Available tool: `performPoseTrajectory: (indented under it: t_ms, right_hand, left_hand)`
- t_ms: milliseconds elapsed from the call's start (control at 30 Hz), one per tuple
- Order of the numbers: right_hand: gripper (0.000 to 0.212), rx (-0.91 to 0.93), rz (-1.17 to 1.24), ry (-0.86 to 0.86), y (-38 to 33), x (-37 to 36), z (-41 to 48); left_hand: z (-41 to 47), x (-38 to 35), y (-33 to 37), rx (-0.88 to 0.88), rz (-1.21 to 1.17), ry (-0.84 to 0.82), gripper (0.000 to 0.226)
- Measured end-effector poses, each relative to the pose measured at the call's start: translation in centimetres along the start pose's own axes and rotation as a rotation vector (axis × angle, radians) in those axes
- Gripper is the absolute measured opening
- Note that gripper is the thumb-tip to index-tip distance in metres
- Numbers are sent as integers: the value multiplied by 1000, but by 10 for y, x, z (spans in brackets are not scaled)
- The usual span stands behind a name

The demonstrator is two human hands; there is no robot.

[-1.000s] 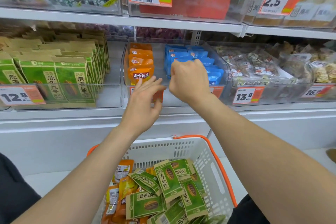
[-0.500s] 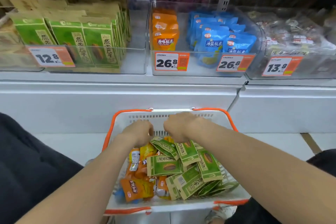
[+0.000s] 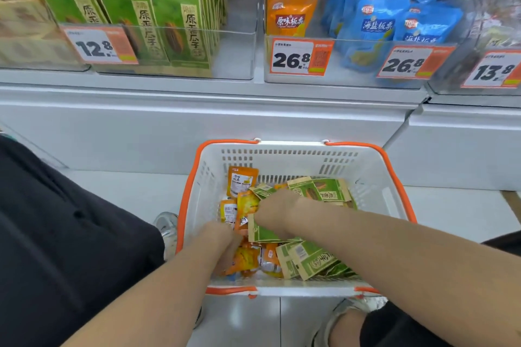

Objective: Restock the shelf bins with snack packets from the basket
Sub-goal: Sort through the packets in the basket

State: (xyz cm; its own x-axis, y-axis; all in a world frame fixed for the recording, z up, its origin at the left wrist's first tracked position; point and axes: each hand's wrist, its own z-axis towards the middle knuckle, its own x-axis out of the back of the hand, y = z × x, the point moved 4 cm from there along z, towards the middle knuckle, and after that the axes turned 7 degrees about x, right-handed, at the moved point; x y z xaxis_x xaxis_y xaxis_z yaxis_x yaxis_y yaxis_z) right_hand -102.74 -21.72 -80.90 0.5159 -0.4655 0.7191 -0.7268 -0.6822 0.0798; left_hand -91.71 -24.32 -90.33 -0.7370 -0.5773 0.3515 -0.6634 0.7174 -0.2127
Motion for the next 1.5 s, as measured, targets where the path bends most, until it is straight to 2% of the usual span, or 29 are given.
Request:
performPoseTrajectory:
  t_ms: [67, 100, 200, 300, 400, 500, 600, 667, 700, 800, 900, 933, 1000, 1067, 1133, 1200, 1300, 1400, 1500]
  right_hand:
    - [9, -20, -9, -5, 3, -3, 2]
    - [9, -30, -6, -8, 4, -4, 2]
    - [8, -51, 3, -21, 9, -4, 0]
    - [11, -74, 13, -25, 16, -5, -2]
    - [10, -121, 78, -28, 24, -3, -9]
    - [9, -221, 310, 28, 38, -2, -16]
    - [29, -273, 669, 148, 50, 6, -28]
    - [55, -276, 909, 219, 55, 14, -38]
    - [61, -284, 985, 268, 58, 17, -39]
    - [46, -371, 981, 464, 74, 24, -45]
    - [33, -511, 961, 673, 94, 31, -58]
    - [30, -545, 963, 774, 99, 37, -67]
    - [17, -647, 916, 1006, 108, 51, -89]
    - [20, -751, 839, 1229, 115, 67, -111]
    - [21, -778, 723, 1421, 122, 86, -132]
    - [23, -745, 607, 1582, 131, 105, -150]
    - [37, -648, 485, 1767, 147, 131, -174]
    - [30, -612, 375, 1834, 166, 150, -188]
    - [22, -535, 502, 1686, 191, 153, -185]
  left_hand:
    - [8, 0, -4, -41, -126, -9, 101]
    - [10, 2, -6, -64, -179, -21, 99]
    - [16, 11, -8, -161, -415, -31, 68]
    - [15, 26, -13, -182, -700, 10, 37]
    - [4, 46, -27, -127, -695, 94, 41]
    - [-14, 68, -39, -95, -785, 145, 39]
    - [-37, 92, -46, -143, -998, 250, 35]
    - [-57, 109, -46, -179, -1161, 354, 36]
    - [-67, 118, -46, -195, -1234, 413, 38]
    - [-94, 140, -46, -283, -1426, 546, 45]
    - [-112, 158, -49, -360, -1603, 704, 61]
    - [-117, 163, -51, -377, -1653, 817, 60]
    - [-127, 172, -57, -419, -1718, 1101, 43]
    - [-138, 179, -60, -446, -1701, 1321, 26]
    - [-151, 183, -61, -416, -1612, 1493, 20]
    - [-162, 187, -63, -379, -1497, 1629, 26]
    - [-172, 190, -63, -332, -1301, 1788, 41]
    - [-178, 194, -61, -182, -1087, 1860, 58]
    - [-180, 201, -61, -128, -952, 1799, 75]
